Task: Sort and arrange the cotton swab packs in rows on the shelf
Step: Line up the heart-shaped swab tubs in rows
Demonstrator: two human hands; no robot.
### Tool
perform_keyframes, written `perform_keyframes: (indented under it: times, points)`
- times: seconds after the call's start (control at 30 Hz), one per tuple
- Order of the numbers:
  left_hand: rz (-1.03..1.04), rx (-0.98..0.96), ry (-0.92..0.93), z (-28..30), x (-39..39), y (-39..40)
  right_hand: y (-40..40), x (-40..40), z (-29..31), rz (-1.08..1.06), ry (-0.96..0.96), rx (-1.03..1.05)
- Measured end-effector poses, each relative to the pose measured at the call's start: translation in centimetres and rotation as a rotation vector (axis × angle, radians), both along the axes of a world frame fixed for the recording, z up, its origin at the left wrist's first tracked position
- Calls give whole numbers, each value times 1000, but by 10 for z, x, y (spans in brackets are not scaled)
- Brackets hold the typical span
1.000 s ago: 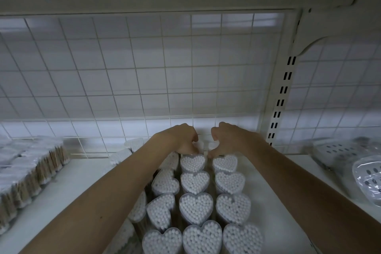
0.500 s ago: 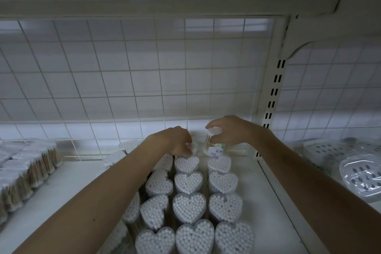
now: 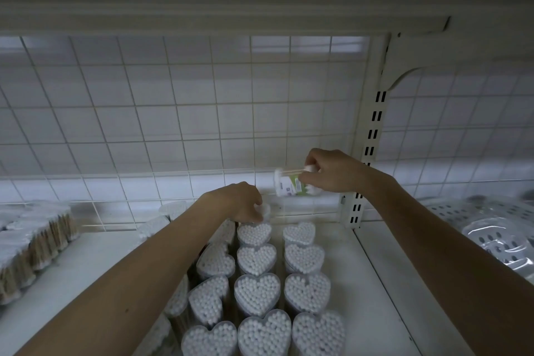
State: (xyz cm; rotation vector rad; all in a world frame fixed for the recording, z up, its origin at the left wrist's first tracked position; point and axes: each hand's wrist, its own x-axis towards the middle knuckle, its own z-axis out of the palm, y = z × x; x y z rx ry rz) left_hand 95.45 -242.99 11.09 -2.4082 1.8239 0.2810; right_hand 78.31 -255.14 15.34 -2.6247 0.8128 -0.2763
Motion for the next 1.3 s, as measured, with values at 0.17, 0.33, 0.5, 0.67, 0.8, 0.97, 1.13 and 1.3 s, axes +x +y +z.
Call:
perform_keyframes:
  times: [0.17,0.33,0.5,0.67,0.8,0.97,1.13,1.3]
  points:
    - [19,-28,14,0,-1,2,6,0,-4,38,-132,189]
    - [17,-35,6,0,-4,4,6,10,-15,-85,-101,178]
    - [-1,-34,-9,1,-4,5,14,11,-13,37,-197,166]
    - [-26,-21,-19,0,-3,5,11,10,-17,96,-117,53]
    - [-34,-15,-23,0,-2,5,10,9,-21,102,-126,59]
    - [-44,-17,-28,1,-3,5,5,11,-28,123,-97,-19]
    - [-51,-18,-30,1,-3,3,1,12,-37,90,-133,23]
    - [-54,-17,-20,-1,-3,3,-2,15,-40,104,-111,16]
